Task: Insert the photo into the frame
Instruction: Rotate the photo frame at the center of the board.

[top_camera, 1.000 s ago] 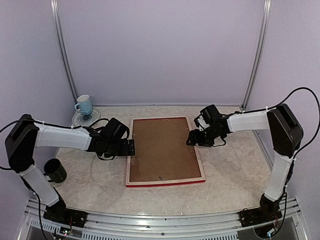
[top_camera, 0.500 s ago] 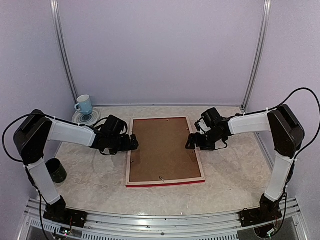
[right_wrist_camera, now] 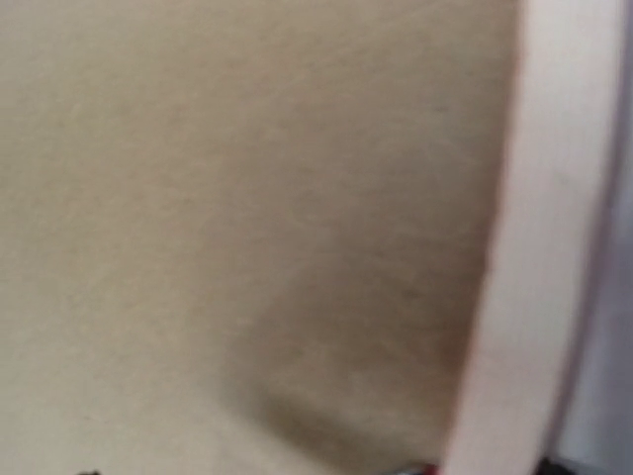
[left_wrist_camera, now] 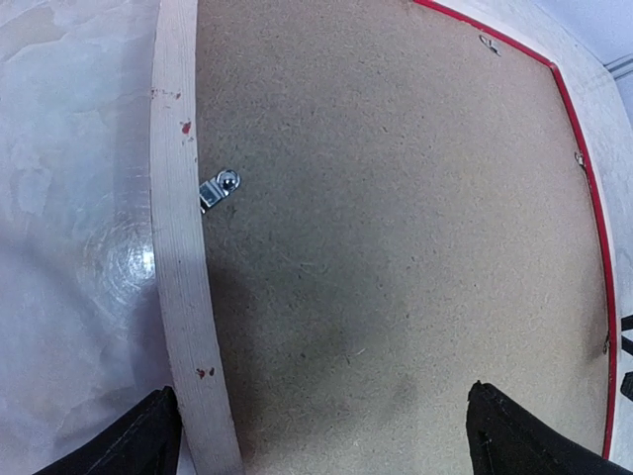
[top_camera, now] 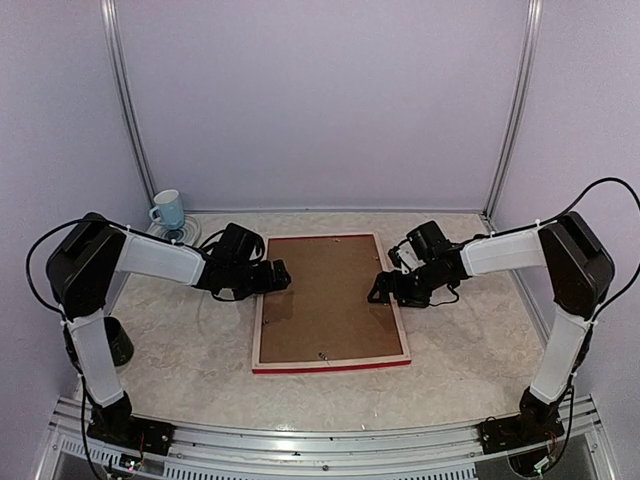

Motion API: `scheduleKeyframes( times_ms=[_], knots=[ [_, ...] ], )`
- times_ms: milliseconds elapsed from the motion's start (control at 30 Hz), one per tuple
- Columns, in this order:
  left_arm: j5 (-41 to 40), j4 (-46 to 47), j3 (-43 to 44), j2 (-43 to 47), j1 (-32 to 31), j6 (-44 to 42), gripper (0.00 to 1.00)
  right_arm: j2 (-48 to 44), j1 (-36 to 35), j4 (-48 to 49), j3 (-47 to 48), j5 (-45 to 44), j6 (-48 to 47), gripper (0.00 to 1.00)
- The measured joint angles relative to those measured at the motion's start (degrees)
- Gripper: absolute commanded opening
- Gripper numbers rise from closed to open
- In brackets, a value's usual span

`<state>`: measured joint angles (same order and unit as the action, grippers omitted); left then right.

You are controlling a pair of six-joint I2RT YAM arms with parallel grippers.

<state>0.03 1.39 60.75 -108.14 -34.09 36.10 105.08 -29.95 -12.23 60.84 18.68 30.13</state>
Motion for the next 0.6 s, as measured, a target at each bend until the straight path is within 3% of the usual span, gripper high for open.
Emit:
scheduleKeyframes(
  times_ms=[600],
  knots=[
    [-0.63, 1.99, 12.37, -10.36, 1.51, -3.26, 0.99, -2.51, -4.52, -3.08, -1.60, -1.99, 2.71, 0.95]
  ],
)
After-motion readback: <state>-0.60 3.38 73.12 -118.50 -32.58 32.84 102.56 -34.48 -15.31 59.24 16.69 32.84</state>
